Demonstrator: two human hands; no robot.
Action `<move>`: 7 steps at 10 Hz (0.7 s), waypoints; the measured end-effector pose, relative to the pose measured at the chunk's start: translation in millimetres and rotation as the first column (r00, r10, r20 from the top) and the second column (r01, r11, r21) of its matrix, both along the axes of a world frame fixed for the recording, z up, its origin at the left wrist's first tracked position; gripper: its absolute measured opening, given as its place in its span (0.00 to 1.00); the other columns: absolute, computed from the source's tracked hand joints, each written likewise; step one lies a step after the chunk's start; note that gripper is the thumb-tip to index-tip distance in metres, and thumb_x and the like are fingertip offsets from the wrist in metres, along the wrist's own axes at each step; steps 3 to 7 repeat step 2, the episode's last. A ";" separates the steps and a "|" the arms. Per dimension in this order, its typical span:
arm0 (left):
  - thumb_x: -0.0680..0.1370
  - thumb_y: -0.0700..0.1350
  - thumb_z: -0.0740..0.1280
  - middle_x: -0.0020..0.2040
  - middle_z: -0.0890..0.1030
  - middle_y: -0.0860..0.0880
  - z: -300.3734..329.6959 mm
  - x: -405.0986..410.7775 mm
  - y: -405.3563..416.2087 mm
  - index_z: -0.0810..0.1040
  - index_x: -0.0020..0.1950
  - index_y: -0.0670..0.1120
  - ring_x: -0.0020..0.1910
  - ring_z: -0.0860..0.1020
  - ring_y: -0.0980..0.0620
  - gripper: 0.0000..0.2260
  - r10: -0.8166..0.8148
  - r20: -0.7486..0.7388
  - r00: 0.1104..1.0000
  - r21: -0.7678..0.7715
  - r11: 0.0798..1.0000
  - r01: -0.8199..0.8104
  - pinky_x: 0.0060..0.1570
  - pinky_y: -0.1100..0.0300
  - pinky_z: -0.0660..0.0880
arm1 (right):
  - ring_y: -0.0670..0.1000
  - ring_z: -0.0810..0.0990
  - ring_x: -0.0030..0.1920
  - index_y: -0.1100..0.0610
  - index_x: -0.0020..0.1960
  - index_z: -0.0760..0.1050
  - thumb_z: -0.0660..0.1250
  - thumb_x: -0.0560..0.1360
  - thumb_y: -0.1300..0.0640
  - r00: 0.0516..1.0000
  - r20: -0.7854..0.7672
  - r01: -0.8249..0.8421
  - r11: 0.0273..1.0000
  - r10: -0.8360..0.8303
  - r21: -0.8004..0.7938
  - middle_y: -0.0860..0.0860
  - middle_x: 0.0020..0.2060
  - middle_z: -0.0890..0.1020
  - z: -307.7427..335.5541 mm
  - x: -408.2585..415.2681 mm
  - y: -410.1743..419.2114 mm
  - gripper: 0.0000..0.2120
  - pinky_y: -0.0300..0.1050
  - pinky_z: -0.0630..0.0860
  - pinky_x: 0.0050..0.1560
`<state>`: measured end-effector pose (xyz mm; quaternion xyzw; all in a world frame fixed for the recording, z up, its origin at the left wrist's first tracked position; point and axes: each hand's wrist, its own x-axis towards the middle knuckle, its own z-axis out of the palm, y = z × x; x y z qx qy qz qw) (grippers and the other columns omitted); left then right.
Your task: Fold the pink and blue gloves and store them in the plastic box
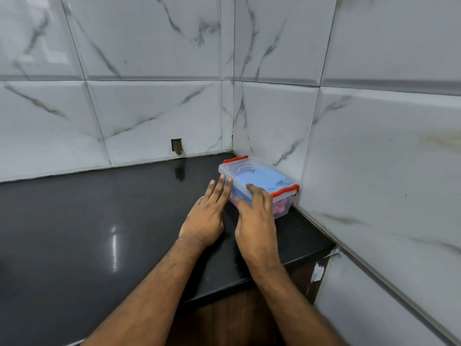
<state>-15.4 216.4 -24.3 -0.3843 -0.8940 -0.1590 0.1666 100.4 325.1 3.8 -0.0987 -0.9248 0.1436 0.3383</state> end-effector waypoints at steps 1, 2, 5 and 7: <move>0.76 0.34 0.59 0.85 0.37 0.50 3.9 12.9 -4.4 0.34 0.81 0.53 0.84 0.40 0.48 0.44 0.034 -0.002 0.999 0.022 0.999 -0.034 0.81 0.54 0.54 | 0.56 0.61 0.77 0.52 0.69 0.77 0.70 0.77 0.62 0.999 0.011 0.032 0.999 -0.033 0.032 0.54 0.75 0.68 -0.1 -0.3 -3.5 0.21 0.57 0.69 0.72; 0.78 0.35 0.59 0.85 0.40 0.48 3.8 22.9 -9.2 0.40 0.85 0.49 0.85 0.43 0.48 0.40 0.134 -0.043 0.990 0.119 0.985 -0.128 0.80 0.52 0.59 | 0.56 0.65 0.74 0.50 0.61 0.81 0.75 0.73 0.60 0.998 -0.057 0.036 0.995 -0.031 0.095 0.54 0.71 0.73 -0.3 0.9 -5.4 0.18 0.62 0.72 0.64; 0.78 0.35 0.59 0.85 0.40 0.48 3.8 22.9 -9.2 0.40 0.85 0.49 0.85 0.43 0.48 0.40 0.134 -0.043 0.990 0.119 0.985 -0.128 0.80 0.52 0.59 | 0.56 0.65 0.74 0.50 0.61 0.81 0.75 0.73 0.60 0.998 -0.057 0.036 0.995 -0.031 0.095 0.54 0.71 0.73 -0.3 0.9 -5.4 0.18 0.62 0.72 0.64; 0.78 0.35 0.59 0.85 0.40 0.48 3.8 22.9 -9.2 0.40 0.85 0.49 0.85 0.43 0.48 0.40 0.134 -0.043 0.990 0.119 0.985 -0.128 0.80 0.52 0.59 | 0.56 0.65 0.74 0.50 0.61 0.81 0.75 0.73 0.60 0.998 -0.057 0.036 0.995 -0.031 0.095 0.54 0.71 0.73 -0.3 0.9 -5.4 0.18 0.62 0.72 0.64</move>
